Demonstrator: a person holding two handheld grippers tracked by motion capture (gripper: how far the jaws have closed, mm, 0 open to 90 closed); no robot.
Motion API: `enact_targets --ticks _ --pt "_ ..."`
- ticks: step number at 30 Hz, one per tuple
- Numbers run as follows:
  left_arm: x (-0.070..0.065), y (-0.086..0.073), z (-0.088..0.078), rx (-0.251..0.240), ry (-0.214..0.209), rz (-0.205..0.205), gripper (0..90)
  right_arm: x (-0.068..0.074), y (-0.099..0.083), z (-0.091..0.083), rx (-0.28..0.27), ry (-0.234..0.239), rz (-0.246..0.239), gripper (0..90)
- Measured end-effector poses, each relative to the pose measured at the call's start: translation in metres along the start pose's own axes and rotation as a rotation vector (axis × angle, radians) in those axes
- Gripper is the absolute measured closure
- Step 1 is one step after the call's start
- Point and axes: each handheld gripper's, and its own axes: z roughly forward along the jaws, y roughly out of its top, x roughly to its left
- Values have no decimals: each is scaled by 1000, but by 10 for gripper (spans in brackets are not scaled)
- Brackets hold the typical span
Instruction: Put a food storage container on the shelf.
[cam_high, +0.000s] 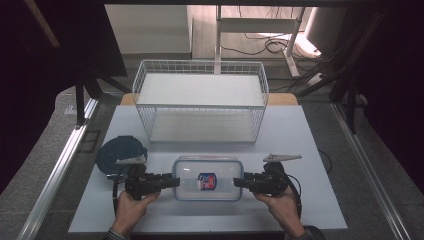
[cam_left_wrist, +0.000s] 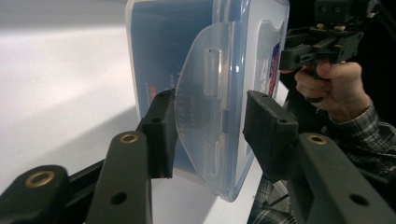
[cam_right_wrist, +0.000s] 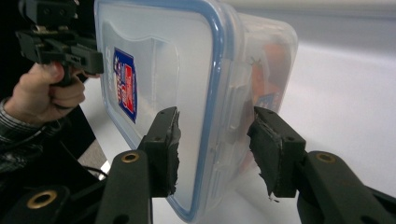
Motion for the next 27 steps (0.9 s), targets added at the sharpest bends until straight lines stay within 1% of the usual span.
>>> enact_targets --ticks 4,7,11,16,20,22,25,27 --pt "-1 7 -2 -1 8 16 553 -1 5 -1 -19 9 1 528" --pt "-3 15 -5 -14 7 24 552 0 11 -3 -33 20 -3 534" --pt "-7 27 -9 -22 14 44 552 0 22 -6 -51 28 -25 536" --pt "-7 44 -14 -37 17 59 552 0 39 -8 -70 37 -38 538" --pt "-10 61 -19 -52 20 74 552 0 56 -10 -81 46 -51 540" --pt "-10 70 -21 -68 9 75 556 0 66 -11 -88 47 -59 539" --pt "-9 79 -26 -92 -23 69 568 1 77 -14 -97 54 -64 539" --pt "-9 87 -28 -98 -28 71 572 1 85 -16 -101 59 -68 539"
